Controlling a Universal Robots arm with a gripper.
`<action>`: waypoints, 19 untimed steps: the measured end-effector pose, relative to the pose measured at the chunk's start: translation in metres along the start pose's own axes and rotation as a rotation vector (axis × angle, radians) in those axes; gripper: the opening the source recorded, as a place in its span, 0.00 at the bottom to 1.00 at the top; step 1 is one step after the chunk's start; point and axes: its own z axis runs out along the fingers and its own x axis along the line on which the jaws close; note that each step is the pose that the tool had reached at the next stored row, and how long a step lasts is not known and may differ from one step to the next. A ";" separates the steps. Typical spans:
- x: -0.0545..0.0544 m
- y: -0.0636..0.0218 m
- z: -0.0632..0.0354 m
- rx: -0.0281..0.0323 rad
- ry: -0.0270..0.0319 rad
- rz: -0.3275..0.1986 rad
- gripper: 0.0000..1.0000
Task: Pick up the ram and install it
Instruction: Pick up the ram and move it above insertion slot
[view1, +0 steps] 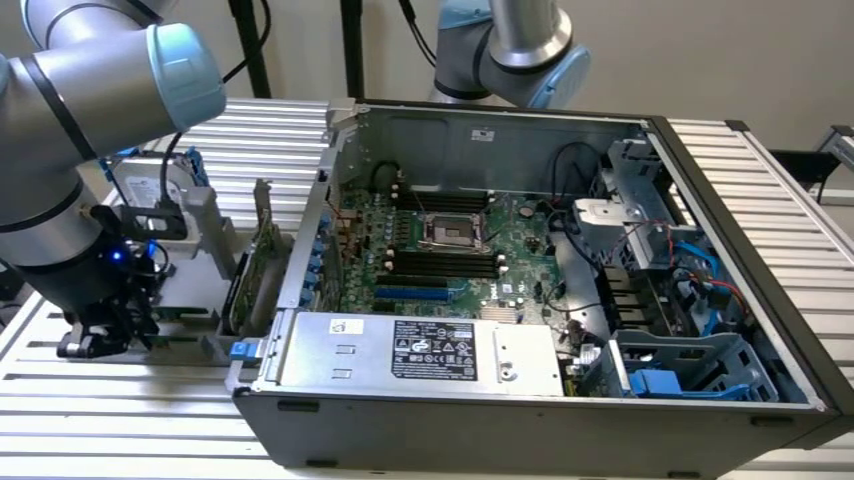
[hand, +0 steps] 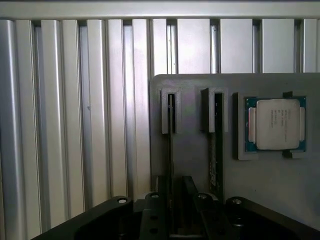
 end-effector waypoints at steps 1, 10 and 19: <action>0.000 0.0000 0.0000 0.0001 -0.0001 0.000 0.27; 0.000 0.0002 0.0001 0.0001 0.0000 0.000 0.14; 0.001 0.0001 0.0000 0.0003 -0.0001 0.000 0.14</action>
